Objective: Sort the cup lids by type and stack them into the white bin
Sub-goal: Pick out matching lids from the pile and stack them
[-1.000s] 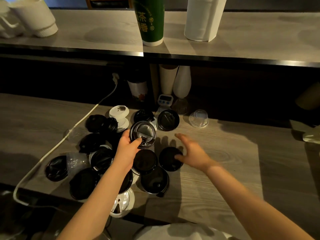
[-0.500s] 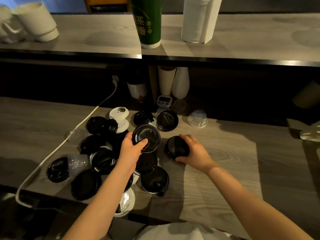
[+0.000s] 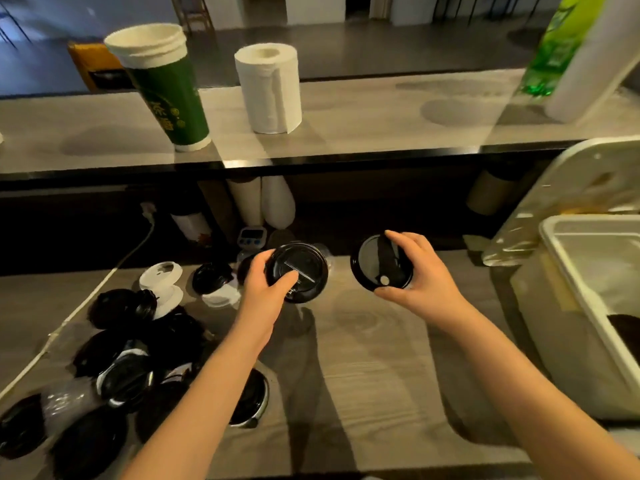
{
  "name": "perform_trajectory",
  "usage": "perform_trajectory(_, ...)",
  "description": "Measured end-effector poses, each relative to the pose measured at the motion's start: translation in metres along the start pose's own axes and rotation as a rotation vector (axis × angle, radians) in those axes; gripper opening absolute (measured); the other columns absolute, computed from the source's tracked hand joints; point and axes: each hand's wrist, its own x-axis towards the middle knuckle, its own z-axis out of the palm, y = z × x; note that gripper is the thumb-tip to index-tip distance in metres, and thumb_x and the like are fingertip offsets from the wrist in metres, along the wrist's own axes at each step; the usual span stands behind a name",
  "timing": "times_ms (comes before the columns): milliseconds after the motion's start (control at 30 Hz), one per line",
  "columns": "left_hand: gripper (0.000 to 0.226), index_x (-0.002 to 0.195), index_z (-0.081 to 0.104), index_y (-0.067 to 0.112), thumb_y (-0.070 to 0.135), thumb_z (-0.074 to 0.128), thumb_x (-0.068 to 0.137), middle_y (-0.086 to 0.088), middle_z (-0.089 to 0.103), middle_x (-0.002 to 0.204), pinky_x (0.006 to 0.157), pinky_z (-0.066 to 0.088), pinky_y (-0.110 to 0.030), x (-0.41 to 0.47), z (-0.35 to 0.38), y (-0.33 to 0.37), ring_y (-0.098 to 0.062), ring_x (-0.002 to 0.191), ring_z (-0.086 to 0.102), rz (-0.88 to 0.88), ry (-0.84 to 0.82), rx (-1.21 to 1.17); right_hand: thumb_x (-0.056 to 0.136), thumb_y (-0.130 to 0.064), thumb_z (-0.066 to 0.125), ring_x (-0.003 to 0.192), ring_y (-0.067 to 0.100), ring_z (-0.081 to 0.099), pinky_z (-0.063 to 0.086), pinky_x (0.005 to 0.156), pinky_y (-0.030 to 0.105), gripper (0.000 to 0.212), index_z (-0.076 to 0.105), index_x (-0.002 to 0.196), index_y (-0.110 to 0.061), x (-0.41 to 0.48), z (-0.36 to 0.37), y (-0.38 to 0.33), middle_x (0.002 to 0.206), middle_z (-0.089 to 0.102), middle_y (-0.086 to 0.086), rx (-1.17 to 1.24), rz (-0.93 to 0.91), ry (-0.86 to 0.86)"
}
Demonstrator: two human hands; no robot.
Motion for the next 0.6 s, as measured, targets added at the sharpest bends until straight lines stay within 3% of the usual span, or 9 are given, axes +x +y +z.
perform_trajectory(200,0.037,0.112,0.050,0.029,0.002,0.056,0.088,0.002,0.059,0.112,0.082,0.049,-0.031,-0.014,0.105,0.016,-0.017,0.107,0.056,0.010,-0.152,-0.058,0.066,-0.021,0.083,0.120,0.002,0.036,0.033,0.101,0.020,0.087,0.038,0.140,-0.026,-0.040,-0.087,0.048,0.130,0.037,-0.010,0.011,0.104,0.129)
perform_trajectory(400,0.033,0.105,0.052,0.035,0.006,0.055,0.089,0.006,0.058,0.112,0.089,0.050,-0.034,-0.038,0.205,0.021,-0.014,0.108,0.055,0.039,-0.334,0.013,0.069,-0.017,0.081,0.119,0.007,0.036,0.031,0.091,0.010,0.088,0.033,0.142,-0.025,-0.082,-0.162,0.105,0.127,0.034,-0.007,0.019,0.249,0.209)
perform_trajectory(500,0.032,0.104,0.051,0.037,0.008,0.056,0.090,0.007,0.059,0.112,0.092,0.050,-0.036,-0.050,0.245,0.022,-0.013,0.109,0.056,0.039,-0.404,0.070,0.060,-0.025,0.079,0.115,0.009,0.040,0.031,0.085,0.001,0.090,0.037,0.140,-0.022,-0.097,-0.195,0.139,0.123,0.033,-0.005,0.032,0.312,0.211)
perform_trajectory(600,0.031,0.102,0.052,0.035,0.007,0.056,0.090,0.005,0.060,0.111,0.083,0.051,-0.029,-0.059,0.282,0.024,-0.011,0.106,0.057,0.032,-0.440,0.087,0.056,-0.025,0.072,0.113,0.012,0.040,0.033,0.083,0.002,0.085,0.039,0.134,-0.020,-0.108,-0.226,0.172,0.122,0.032,-0.003,0.007,0.364,0.181)
